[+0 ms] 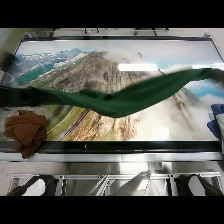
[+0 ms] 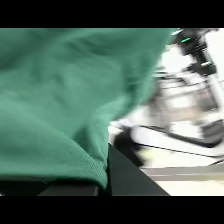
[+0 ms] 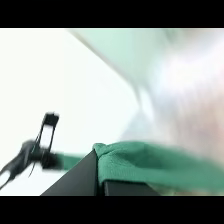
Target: Fold the shirts.
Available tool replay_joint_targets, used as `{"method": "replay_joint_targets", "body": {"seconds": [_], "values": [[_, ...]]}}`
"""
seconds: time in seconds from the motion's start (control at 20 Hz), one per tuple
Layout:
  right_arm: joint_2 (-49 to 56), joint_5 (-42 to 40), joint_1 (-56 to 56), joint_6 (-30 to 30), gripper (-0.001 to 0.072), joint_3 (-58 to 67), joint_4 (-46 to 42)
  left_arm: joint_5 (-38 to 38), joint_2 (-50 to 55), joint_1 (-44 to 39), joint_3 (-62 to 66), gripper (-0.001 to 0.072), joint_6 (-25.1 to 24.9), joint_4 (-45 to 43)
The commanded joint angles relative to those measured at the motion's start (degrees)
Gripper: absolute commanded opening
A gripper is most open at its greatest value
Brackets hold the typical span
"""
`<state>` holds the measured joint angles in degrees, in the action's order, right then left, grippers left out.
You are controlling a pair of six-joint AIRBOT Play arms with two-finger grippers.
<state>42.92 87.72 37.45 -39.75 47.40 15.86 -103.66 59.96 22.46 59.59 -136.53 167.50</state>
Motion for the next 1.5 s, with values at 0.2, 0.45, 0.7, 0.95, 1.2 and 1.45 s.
{"method": "replay_joint_targets", "body": {"seconds": [0.2, 0.45, 0.7, 0.95, 1.2, 1.45], "values": [[-26.36, -21.79, 5.66, 12.17, 0.0022, 6.8, 17.27, 7.39, -30.03, 15.96, 34.93, 0.0021, -4.0, 0.13], [-30.62, -32.52, 5.66, 8.57, 0.0022, 6.91, -1.64, 5.6, -13.97, 11.89, 46.75, 0.0021, 6.36, -1.97], [-20.24, -24.52, 5.62, -6.45, 0.0022, 3.8, -21.07, 2.62, 3.61, -2.27, 42.03, 0.0021, 8.59, -10.51], [-2.56, -30.32, -1.33, -0.87, 0.0022, -9.18, -21.0, 5.14, 24.13, -11.45, 38.01, 0.0022, 8.68, -21.73], [27.89, -34.8, -10.75, 15.17, 0.0021, -8.33, -7.65, 8.17, 44.17, -13.6, 38.34, 0.0022, 8.68, -22.34], [53.33, -20.57, -10.51, 16.74, 0.002, 6.08, 1.77, 8.17, 56.85, -12.76, 50.93, 0.002, 14.01, -22.43]]}}
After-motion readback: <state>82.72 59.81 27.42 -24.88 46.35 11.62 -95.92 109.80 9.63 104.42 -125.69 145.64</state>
